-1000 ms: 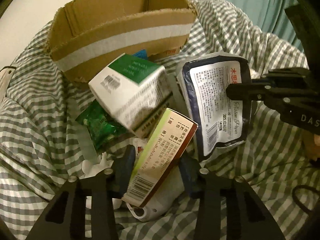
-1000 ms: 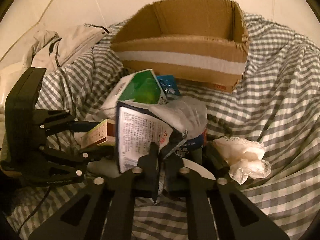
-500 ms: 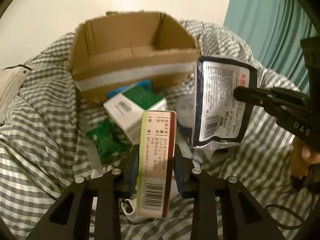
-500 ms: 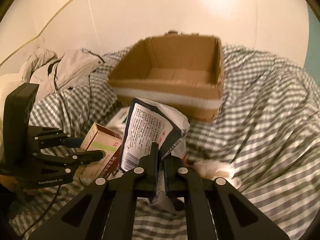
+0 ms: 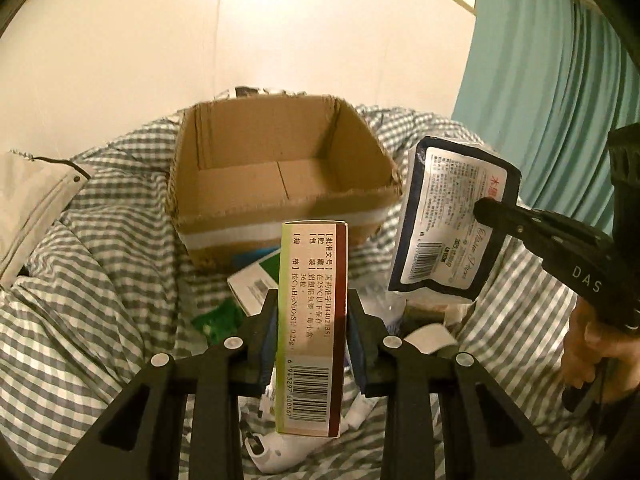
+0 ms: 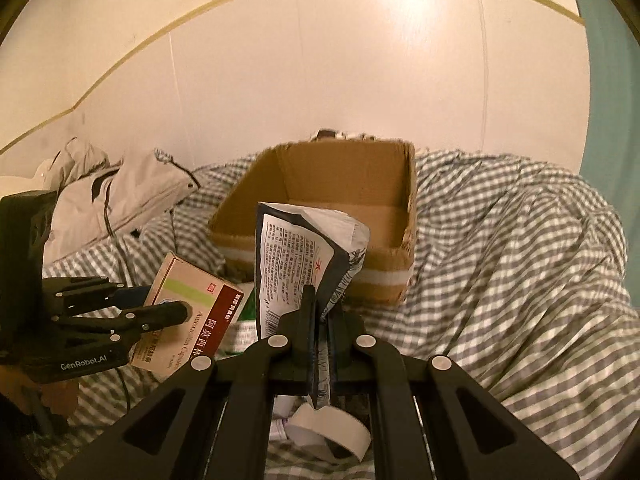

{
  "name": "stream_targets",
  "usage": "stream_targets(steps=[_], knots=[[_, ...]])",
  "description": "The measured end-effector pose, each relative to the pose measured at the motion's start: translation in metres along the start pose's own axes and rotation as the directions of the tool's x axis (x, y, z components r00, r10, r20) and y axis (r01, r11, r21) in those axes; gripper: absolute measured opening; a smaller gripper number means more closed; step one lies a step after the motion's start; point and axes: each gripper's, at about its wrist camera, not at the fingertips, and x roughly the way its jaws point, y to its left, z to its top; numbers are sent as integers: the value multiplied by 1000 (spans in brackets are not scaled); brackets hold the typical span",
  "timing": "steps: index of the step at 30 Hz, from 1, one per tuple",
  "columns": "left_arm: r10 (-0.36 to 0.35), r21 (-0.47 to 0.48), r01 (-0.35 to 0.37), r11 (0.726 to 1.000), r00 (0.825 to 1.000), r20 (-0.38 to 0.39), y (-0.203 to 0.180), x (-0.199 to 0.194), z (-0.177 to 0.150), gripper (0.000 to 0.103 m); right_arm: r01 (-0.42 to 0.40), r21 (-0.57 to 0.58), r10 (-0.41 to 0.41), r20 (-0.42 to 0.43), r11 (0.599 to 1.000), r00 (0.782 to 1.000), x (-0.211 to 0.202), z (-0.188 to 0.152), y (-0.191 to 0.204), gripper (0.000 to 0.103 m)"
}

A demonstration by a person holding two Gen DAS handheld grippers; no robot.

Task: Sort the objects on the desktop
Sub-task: 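Carry the medicine box and sachet into the cardboard box and release both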

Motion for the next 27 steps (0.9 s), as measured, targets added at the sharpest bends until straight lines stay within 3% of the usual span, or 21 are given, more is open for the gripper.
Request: stream_targets(steps=[12,27], knots=[[36,-67,-26,997,988,148,5,-14,39,31,22,-7,-21,101,1000,995,0,37,3,4],[126,-140,-82,987,932,341,8,-25,96,31,39,46,-49,237,998,970,-1,92,-3,4]])
